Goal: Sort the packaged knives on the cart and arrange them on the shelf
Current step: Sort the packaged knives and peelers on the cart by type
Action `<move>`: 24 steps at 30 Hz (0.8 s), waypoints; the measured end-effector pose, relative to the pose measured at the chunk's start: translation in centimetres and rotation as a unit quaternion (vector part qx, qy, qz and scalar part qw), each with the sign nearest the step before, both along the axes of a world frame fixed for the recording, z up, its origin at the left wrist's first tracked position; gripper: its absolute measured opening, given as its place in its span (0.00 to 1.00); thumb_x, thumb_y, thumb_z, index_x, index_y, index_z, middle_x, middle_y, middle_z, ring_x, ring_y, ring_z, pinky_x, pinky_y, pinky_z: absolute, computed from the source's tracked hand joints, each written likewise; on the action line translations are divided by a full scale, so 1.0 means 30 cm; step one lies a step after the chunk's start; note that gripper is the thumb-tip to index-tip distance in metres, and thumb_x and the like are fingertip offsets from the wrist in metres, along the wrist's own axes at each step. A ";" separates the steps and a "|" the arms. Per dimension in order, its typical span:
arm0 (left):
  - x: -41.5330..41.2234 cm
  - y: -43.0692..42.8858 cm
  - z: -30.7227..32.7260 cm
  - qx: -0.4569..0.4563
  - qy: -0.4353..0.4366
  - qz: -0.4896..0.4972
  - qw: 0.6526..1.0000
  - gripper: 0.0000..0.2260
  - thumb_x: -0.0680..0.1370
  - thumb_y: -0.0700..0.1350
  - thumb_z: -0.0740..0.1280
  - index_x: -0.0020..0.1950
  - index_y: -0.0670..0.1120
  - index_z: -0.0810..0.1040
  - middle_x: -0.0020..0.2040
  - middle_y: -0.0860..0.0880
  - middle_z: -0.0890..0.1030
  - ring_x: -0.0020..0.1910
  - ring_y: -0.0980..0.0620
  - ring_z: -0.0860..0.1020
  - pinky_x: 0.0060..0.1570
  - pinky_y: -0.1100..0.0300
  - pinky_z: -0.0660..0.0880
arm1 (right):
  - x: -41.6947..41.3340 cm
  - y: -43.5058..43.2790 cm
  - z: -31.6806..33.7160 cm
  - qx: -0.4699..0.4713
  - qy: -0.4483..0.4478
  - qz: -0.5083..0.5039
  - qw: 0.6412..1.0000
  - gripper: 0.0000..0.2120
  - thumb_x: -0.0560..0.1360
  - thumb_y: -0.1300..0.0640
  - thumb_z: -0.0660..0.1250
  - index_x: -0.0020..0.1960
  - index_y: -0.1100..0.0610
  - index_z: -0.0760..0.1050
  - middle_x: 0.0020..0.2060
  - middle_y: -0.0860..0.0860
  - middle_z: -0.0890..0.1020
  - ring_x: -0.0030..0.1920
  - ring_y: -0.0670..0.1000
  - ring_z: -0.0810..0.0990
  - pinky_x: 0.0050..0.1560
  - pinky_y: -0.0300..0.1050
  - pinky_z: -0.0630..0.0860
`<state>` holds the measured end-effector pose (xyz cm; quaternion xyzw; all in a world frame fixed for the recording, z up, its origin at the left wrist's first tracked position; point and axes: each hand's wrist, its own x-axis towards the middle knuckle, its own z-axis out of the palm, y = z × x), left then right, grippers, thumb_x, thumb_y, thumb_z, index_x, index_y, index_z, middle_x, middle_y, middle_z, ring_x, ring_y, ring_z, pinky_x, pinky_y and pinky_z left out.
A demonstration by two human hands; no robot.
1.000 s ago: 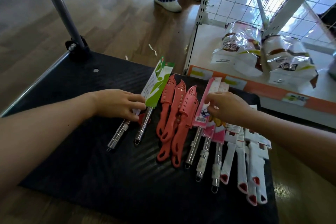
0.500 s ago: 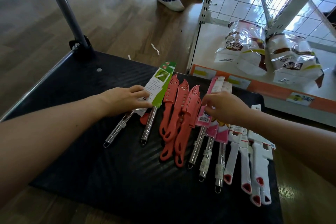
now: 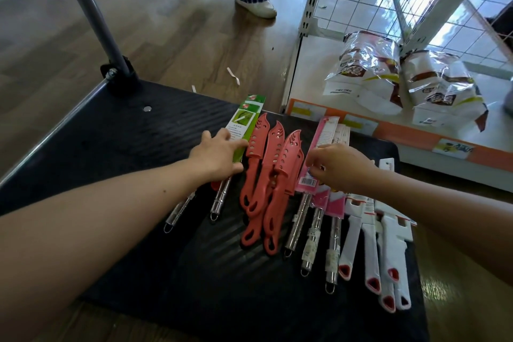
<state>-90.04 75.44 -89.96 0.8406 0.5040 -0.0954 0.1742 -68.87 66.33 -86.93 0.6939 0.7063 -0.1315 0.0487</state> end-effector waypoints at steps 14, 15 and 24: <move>-0.099 -0.024 -0.004 0.000 -0.018 0.075 0.997 0.26 0.78 0.47 0.63 0.74 0.55 0.59 0.68 0.44 0.62 0.65 0.41 0.63 0.60 0.48 0.71 | -0.069 0.043 0.007 0.010 0.017 0.017 1.000 0.10 0.77 0.54 0.59 0.51 0.55 0.77 0.46 0.49 0.78 0.46 0.52 0.79 0.48 0.48 0.78; -0.106 -0.024 -0.002 -0.002 -0.015 0.075 0.997 0.26 0.78 0.47 0.63 0.74 0.55 0.59 0.68 0.44 0.61 0.65 0.40 0.63 0.60 0.48 0.71 | -0.076 0.044 0.006 0.008 0.018 0.018 1.000 0.10 0.77 0.54 0.59 0.51 0.55 0.78 0.47 0.50 0.79 0.46 0.52 0.79 0.48 0.50 0.78; -0.113 -0.025 0.021 0.054 0.060 0.019 0.997 0.25 0.78 0.51 0.62 0.73 0.57 0.57 0.71 0.46 0.59 0.69 0.41 0.58 0.63 0.44 0.64 | -0.117 0.037 0.010 -0.007 0.002 0.013 1.000 0.11 0.77 0.52 0.60 0.52 0.55 0.77 0.48 0.51 0.79 0.47 0.53 0.79 0.48 0.50 0.79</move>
